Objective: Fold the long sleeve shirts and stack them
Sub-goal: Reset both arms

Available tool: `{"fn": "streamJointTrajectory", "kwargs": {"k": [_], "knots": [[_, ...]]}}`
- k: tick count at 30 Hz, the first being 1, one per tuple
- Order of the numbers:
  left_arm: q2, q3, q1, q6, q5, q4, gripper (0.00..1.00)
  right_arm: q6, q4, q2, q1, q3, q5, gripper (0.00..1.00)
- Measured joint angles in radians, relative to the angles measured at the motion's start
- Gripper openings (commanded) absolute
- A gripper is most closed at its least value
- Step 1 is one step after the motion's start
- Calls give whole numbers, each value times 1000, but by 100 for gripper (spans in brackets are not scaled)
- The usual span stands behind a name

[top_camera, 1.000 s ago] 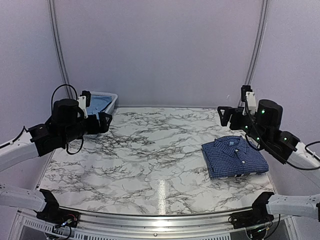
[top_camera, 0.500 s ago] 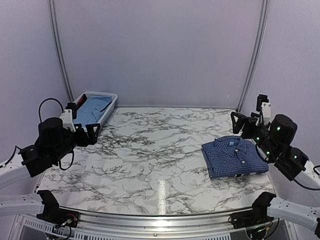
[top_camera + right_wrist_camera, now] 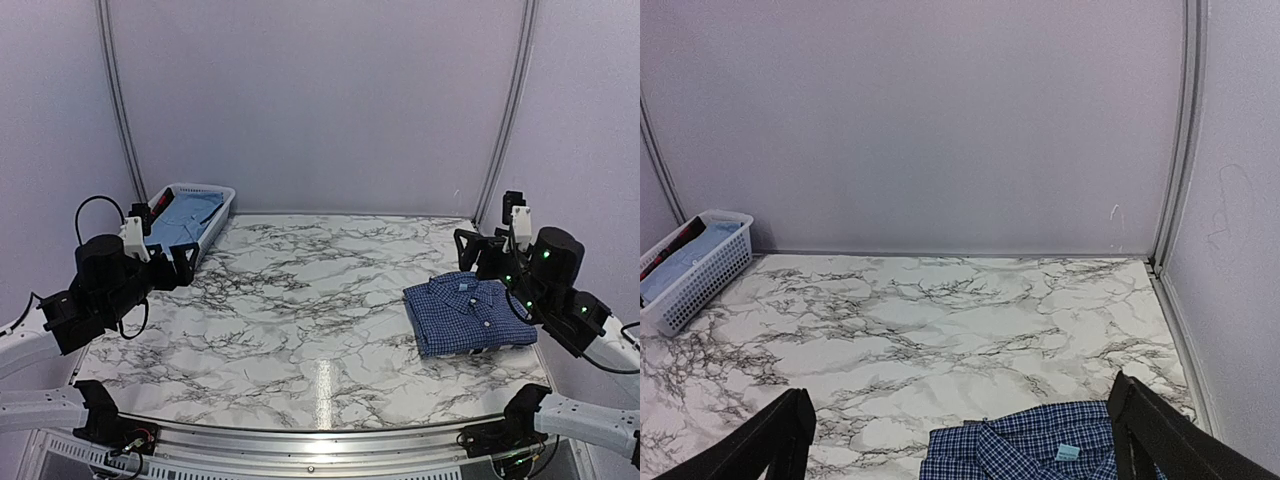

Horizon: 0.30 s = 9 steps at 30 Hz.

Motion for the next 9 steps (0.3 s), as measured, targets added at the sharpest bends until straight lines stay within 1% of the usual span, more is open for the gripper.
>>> {"fn": "streamJointTrajectory", "kwargs": {"k": [9], "knots": [[1, 0, 0, -4, 0, 9, 99, -5, 0, 1, 0, 0, -16, 98]]}}
